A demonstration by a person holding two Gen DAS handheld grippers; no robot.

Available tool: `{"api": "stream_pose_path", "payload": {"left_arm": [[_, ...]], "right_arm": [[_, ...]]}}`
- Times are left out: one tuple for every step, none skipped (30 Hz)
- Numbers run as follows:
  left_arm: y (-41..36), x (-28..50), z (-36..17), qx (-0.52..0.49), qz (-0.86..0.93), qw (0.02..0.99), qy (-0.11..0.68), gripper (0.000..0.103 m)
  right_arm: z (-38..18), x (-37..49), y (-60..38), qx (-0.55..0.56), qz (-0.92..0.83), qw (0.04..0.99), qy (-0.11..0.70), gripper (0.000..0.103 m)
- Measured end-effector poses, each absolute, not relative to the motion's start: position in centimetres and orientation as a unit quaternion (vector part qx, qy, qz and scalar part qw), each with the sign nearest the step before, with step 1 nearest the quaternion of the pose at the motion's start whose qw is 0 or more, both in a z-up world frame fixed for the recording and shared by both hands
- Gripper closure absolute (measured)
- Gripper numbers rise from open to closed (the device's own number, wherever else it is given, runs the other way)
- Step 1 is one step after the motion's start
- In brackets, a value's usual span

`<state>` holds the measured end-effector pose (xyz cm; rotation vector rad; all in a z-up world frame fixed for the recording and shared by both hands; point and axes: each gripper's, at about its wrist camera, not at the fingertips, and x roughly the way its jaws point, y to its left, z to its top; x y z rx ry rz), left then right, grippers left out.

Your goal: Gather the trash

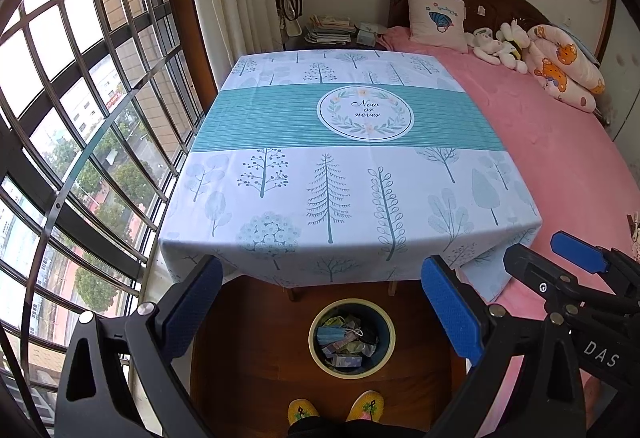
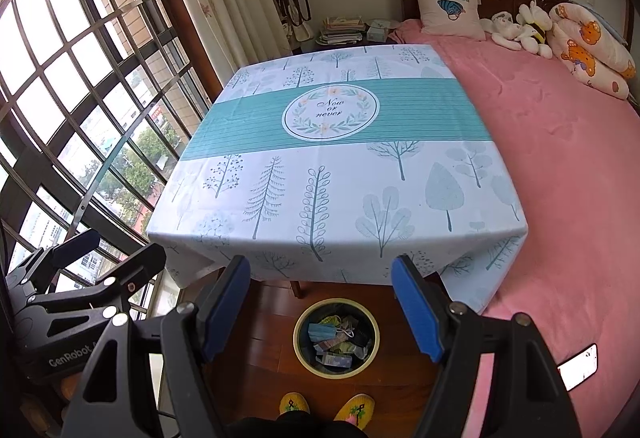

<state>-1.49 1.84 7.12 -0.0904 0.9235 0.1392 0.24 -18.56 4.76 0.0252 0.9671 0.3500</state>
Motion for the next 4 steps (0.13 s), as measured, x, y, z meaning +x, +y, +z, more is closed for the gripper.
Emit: {"api": "stream_pose_path", "payload": {"left_arm": [[1.79,-1.45,7.15,-0.043,0.068,0.892,0.444,0.004],[1.70,-1.30,7.25,-0.043,0.069,0.893,0.444,0.004],[1.56,-1.22,7.33,-0.042,0.071,0.893,0.443,0.004],[1.38,-1.22,7.42,-0.042,0.073,0.893,0.443,0.004]], "right_arm": [[4.77,0.25,-18.55,0.012,0.168,0.871,0.462,0.029],[4.72,0.25,-18.51,0.013,0.168,0.870,0.463,0.029],[4.77,0.30,-18.51,0.013,0.168,0.870,0.463,0.029],[4.79,0.31,-18.52,0.013,0.168,0.870,0.463,0.029]]}}
